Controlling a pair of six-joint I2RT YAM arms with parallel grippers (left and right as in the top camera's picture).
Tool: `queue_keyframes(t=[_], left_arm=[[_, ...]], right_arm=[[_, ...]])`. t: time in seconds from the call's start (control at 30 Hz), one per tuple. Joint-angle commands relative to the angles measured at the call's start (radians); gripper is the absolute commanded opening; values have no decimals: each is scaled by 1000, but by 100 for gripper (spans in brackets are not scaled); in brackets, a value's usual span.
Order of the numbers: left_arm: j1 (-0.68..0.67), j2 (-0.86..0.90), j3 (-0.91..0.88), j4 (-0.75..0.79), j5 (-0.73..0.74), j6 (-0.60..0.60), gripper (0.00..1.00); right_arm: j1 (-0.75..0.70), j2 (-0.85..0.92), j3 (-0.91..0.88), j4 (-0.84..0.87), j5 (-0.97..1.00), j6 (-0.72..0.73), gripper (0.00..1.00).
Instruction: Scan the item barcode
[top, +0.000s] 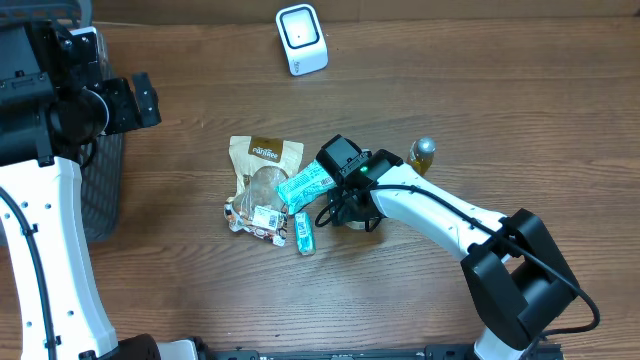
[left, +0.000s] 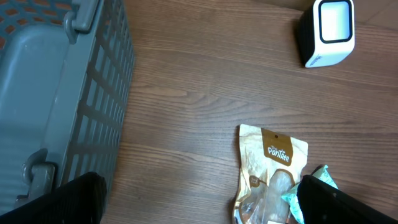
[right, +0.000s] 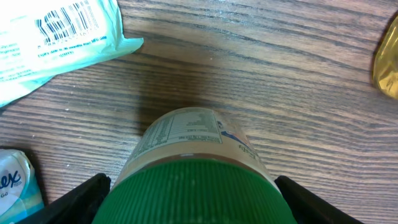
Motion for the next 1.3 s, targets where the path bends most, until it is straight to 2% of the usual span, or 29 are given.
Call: queue_keyframes(t=[0.0, 0.5, 0.57, 0.7, 0.87, 1.27], left_arm=[[-2, 2, 11, 3, -2, -6, 100], [-2, 2, 11, 3, -2, -6, 99], [-2, 2, 11, 3, -2, -6, 100], [-2, 2, 11, 3, -2, -6, 99], [-2, 2, 11, 3, -2, -6, 100], [-2, 2, 11, 3, -2, -6, 99]], right_arm=[[-3, 7, -13, 11, -4, -3, 80], [-3, 7, -32, 30, -3, -4, 79], [-3, 7, -32, 30, -1, -4, 73], [-3, 6, -21, 13, 4, -4, 71], [-3, 6, 42, -54, 3, -3, 65], [-3, 6, 295, -264, -50, 0, 62]])
